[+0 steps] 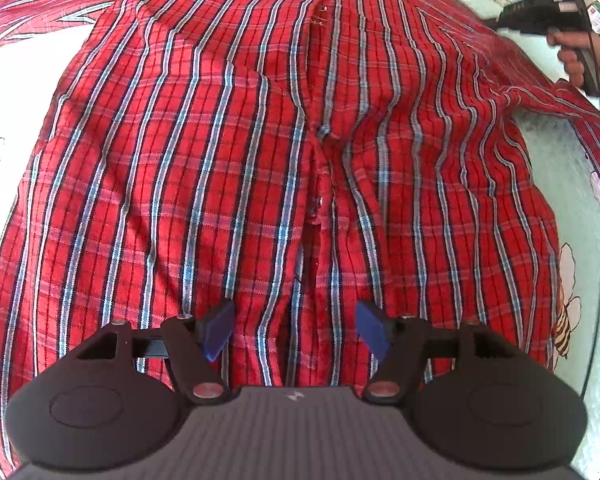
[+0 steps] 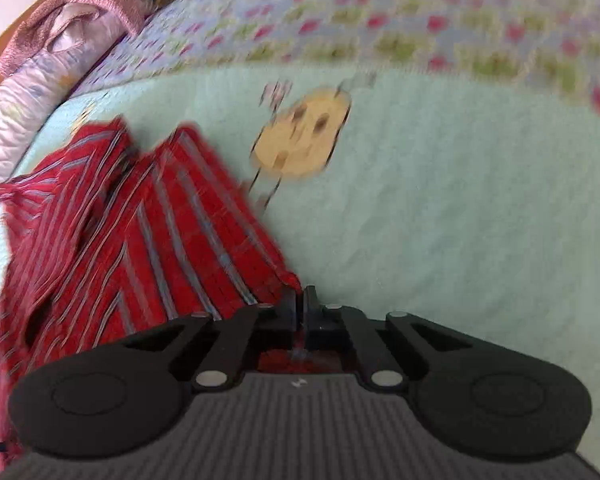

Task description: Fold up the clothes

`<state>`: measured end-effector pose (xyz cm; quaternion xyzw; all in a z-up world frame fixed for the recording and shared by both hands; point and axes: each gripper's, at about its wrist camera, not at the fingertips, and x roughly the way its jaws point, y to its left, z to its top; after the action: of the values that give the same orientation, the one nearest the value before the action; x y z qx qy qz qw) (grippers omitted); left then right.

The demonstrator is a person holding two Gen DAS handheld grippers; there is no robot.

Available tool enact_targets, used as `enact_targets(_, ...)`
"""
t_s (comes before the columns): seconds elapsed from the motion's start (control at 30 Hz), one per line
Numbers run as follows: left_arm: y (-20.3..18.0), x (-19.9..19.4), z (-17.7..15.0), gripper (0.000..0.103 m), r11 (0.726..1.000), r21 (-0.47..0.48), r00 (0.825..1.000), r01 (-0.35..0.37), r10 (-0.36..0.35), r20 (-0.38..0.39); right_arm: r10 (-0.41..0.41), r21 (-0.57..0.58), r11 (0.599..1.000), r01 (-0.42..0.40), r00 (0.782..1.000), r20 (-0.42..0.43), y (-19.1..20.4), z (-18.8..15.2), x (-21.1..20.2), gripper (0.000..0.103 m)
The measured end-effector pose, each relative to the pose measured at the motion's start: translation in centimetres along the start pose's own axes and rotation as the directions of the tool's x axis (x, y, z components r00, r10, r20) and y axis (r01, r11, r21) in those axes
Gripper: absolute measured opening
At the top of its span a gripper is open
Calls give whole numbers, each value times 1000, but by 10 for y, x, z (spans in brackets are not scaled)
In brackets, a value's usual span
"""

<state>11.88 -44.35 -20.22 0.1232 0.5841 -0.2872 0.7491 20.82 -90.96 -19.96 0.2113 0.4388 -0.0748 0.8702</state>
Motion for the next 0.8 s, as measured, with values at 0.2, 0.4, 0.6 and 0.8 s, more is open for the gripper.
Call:
enact_targets(0.2, -4, 1, 0, 69, 1000, 10, 1000, -9, 9, -3, -97, 14, 995, 97, 994, 48, -1, 2, -8, 10)
enact_targets(0.4, -9, -11, -1, 69, 999, 37, 1000, -7, 6, 30, -58, 344, 938, -49, 955, 292, -30, -67, -108, 51)
enact_targets(0.6, -30, -24, 1, 69, 997, 73, 993, -13, 5, 114, -181, 553, 832, -35, 926, 331, -39, -184, -218, 59)
enact_targets(0.8, -57, -32, 6, 69, 992, 123, 992, 21, -37, 125, -232, 841, 499, -208, 903, 362, -58, -303, -231, 62)
